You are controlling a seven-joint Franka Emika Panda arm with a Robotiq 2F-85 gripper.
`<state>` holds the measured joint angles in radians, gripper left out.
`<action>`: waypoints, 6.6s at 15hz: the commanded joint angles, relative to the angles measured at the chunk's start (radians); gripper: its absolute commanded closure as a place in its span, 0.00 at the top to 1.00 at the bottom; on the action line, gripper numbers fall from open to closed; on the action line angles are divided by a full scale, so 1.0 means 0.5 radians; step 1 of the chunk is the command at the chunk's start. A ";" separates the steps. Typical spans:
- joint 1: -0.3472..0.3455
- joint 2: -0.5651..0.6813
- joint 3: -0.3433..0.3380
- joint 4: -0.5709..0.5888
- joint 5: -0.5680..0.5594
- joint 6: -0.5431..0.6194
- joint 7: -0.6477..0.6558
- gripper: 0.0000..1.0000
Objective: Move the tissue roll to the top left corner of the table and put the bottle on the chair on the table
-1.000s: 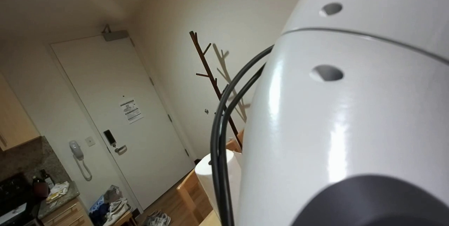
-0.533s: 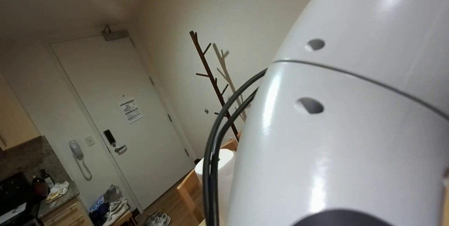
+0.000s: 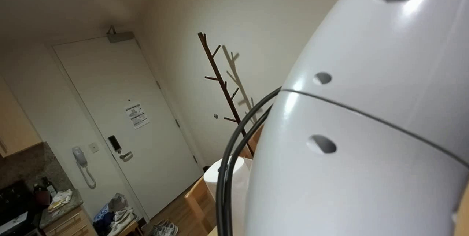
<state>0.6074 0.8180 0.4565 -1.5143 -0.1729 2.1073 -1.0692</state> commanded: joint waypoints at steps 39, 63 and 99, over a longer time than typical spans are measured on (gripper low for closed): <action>-0.014 0.473 -0.046 0.167 -0.192 0.444 -1.181 1.00; 0.224 0.894 -0.358 0.769 -0.217 0.501 -0.619 0.74; 0.159 -0.271 -0.325 -0.304 -0.309 1.755 0.448 0.29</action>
<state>0.7876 0.7488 0.2110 -1.5490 -0.3369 2.8312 -0.8611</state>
